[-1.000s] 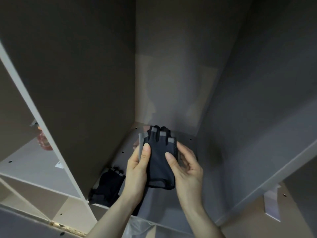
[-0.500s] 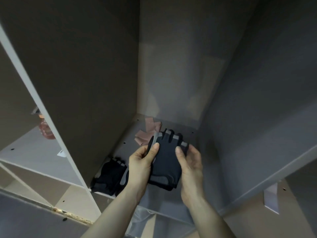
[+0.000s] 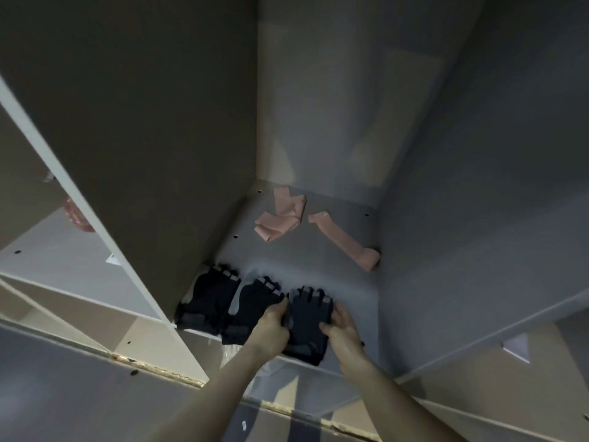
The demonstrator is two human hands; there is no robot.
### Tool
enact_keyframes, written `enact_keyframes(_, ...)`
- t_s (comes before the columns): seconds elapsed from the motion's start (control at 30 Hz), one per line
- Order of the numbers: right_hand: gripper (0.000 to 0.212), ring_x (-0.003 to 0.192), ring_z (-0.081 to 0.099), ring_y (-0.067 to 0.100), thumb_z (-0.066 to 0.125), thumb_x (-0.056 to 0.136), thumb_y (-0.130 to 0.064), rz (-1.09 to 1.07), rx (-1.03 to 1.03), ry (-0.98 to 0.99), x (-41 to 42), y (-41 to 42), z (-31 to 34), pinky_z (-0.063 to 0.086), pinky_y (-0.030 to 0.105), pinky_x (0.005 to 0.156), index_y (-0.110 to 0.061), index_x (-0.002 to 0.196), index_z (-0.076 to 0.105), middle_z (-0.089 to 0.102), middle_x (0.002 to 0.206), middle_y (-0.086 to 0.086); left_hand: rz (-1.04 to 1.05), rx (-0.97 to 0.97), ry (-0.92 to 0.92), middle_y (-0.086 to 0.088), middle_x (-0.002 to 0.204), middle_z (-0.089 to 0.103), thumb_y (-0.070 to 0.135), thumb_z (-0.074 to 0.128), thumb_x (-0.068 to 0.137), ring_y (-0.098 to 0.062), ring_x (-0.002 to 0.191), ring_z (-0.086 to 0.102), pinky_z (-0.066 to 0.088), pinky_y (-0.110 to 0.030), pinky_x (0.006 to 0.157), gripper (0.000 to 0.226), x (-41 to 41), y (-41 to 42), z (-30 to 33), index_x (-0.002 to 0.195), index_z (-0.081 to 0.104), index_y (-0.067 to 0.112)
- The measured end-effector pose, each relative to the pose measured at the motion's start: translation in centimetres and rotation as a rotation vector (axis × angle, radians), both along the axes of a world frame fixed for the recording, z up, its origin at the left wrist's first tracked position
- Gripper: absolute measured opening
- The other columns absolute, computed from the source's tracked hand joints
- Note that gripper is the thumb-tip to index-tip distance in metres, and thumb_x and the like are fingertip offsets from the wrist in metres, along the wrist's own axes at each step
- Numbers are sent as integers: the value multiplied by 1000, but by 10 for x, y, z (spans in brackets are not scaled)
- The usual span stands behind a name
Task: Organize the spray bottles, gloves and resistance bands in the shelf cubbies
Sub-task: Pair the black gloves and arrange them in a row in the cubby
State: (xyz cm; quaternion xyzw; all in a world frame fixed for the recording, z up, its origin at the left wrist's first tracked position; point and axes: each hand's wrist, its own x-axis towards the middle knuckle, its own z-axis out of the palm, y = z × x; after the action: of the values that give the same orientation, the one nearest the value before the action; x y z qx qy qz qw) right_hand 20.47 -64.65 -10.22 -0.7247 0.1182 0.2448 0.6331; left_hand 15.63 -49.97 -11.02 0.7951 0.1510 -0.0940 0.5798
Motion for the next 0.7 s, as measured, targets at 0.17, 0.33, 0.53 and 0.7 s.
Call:
enact_keyframes(0.17, 52, 123, 48, 26, 49, 89, 9, -40, -145, -51, -2, -14, -7, 39, 33, 102, -4, 138, 40, 44, 142, 17, -342, 711, -316, 2, 136, 56, 35, 38, 86, -12, 123, 54, 46, -29, 99, 48, -21, -6, -17, 124, 63, 18)
enact_keyframes(0.33, 48, 117, 49, 16, 49, 92, 3, 127, -78, 26, -15, -23, -8, 39, 31, 104, -12, 137, 44, 51, 137, 8, -544, 1054, -110, 7, 127, 64, 54, 21, 81, -9, 116, 60, 42, -38, 102, 60, -22, -3, -7, 107, 71, 33)
enact_keyframes(0.53, 47, 113, 51, 11, 51, 92, -3, 204, -82, -58, -25, -23, 21, 41, 24, 100, -17, 137, 44, 55, 128, 0, -530, 975, 9, 9, 156, 26, 57, 21, 89, -10, 142, 24, 16, -33, 114, 61, -20, 0, 8, 142, 38, 33)
enact_keyframes(0.7, 43, 110, 55, 9, 54, 92, -5, 230, 5, -171, -46, -42, 60, 44, 22, 99, -20, 132, 47, 54, 133, 7, -207, 529, -197, 8, 145, 45, 39, 54, 92, -9, 133, 42, 31, -29, 112, 44, -32, -3, 44, 135, 50, 32)
